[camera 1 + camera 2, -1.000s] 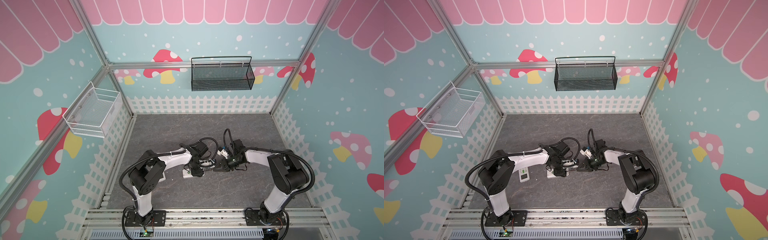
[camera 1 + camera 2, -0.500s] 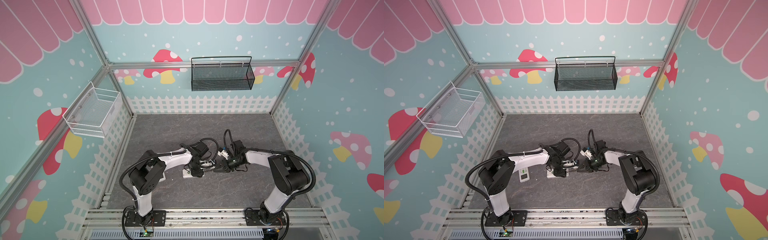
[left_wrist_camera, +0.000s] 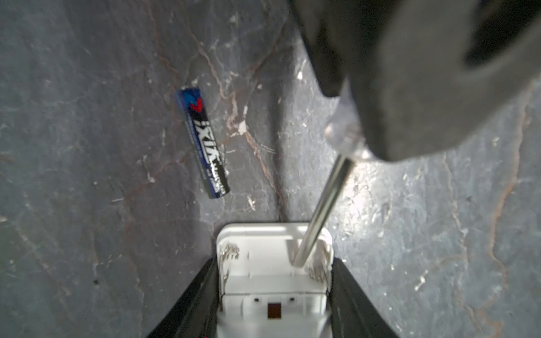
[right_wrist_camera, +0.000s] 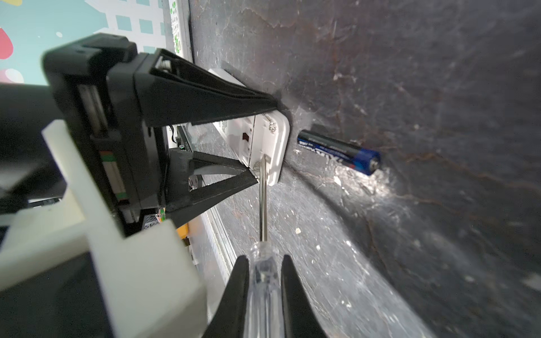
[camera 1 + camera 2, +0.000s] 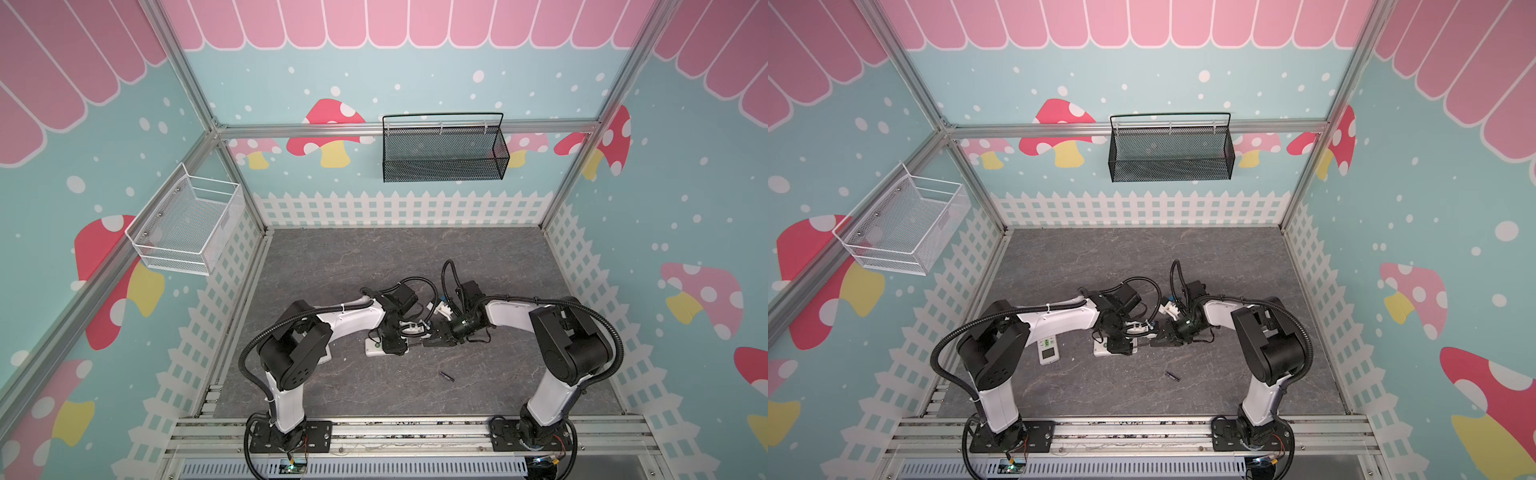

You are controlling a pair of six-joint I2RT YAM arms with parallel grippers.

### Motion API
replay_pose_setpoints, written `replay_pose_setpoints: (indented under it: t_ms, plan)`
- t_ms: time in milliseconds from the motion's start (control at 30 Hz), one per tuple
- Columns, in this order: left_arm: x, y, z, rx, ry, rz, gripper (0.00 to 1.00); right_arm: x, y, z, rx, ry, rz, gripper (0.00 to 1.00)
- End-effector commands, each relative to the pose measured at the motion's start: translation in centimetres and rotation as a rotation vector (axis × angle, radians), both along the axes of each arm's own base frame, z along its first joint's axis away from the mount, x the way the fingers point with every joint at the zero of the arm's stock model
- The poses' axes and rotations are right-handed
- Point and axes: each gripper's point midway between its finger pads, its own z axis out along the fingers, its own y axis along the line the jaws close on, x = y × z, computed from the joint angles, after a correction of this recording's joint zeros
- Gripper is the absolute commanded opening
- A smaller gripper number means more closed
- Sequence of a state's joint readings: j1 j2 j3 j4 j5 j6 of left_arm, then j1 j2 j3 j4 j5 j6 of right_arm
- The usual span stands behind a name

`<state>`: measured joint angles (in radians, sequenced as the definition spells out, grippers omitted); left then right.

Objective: Unload the batteries from the remote control
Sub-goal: 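Pry the second blue battery out with the screwdriver tip using the right gripper, then release the remote with the left gripper and move both grippers away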

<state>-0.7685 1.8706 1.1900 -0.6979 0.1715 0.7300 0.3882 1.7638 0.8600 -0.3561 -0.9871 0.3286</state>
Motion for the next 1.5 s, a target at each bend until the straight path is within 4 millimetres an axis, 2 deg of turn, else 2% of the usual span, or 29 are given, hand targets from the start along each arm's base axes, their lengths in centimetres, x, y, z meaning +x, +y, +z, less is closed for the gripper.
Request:
replay_pose_setpoints:
  t_ms: [0, 100, 200, 333, 400, 467, 533, 600, 733, 800, 933, 1067, 1167, 1267, 1333, 1467]
  plan:
    - [-1.7, 0.0, -0.2, 0.009, 0.053, -0.032, 0.54, 0.1, -0.4, 0.0, -0.028, -0.027, 0.000, 0.00]
    - [-1.6, 0.0, 0.0, 0.004, 0.055, -0.024, 0.59, 0.4, -0.8, 0.3, -0.032, -0.048, -0.013, 0.00]
    - [-1.2, 0.0, 0.3, 0.010, 0.030, -0.013, 0.70, 1.3, -1.6, 1.1, -0.023, -0.068, -0.046, 0.00]
    - [-0.3, -0.1, 3.4, -0.021, -0.005, 0.000, 0.83, 3.3, -4.0, 3.7, -0.024, -0.159, -0.144, 0.00]
    - [-0.1, -0.8, 5.7, -0.066, -0.020, -0.016, 0.99, 4.4, -5.6, 4.6, -0.043, -0.207, -0.208, 0.00]
    - [-1.3, -2.1, 8.1, -0.122, -0.028, -0.112, 0.99, 5.4, -7.2, 4.9, -0.072, -0.234, -0.275, 0.00]
    - [-3.1, -3.7, 9.5, -0.141, -0.044, -0.241, 0.99, 6.2, -8.2, 5.7, -0.081, -0.263, -0.321, 0.00]
    - [-4.6, -5.5, 10.1, -0.160, -0.037, -0.307, 0.99, 6.8, -9.2, 6.4, -0.094, -0.301, -0.360, 0.00]
    - [-6.6, -8.8, 10.6, -0.253, 0.021, -0.294, 0.96, 7.5, -10.9, 6.9, -0.131, -0.363, -0.447, 0.00]
    - [-8.1, -10.7, 10.5, -0.277, 0.025, -0.320, 0.94, 7.5, -11.8, 6.7, -0.153, -0.379, -0.489, 0.00]
    - [-11.5, -13.1, 9.4, -0.259, -0.024, -0.439, 0.94, 7.2, -13.2, 6.2, -0.195, -0.396, -0.539, 0.00]
    - [-12.2, -16.1, 9.4, -0.339, -0.043, -0.389, 0.90, 7.9, -14.7, 6.9, -0.215, -0.448, -0.599, 0.00]
    - [-13.5, -18.1, 8.8, -0.380, -0.081, -0.411, 0.90, 8.8, -15.9, 7.1, -0.248, -0.481, -0.636, 0.00]
    - [-15.9, -19.7, 8.1, -0.418, -0.088, -0.452, 0.91, 9.7, -16.8, 7.4, -0.251, -0.486, -0.658, 0.00]
    - [-16.6, -20.6, 7.0, -0.435, -0.105, -0.437, 0.91, 10.2, -17.3, 7.4, -0.258, -0.480, -0.672, 0.00]
    - [-19.2, -21.8, 5.5, -0.465, -0.115, -0.426, 0.88, 10.6, -17.9, 6.9, -0.269, -0.463, -0.685, 0.00]
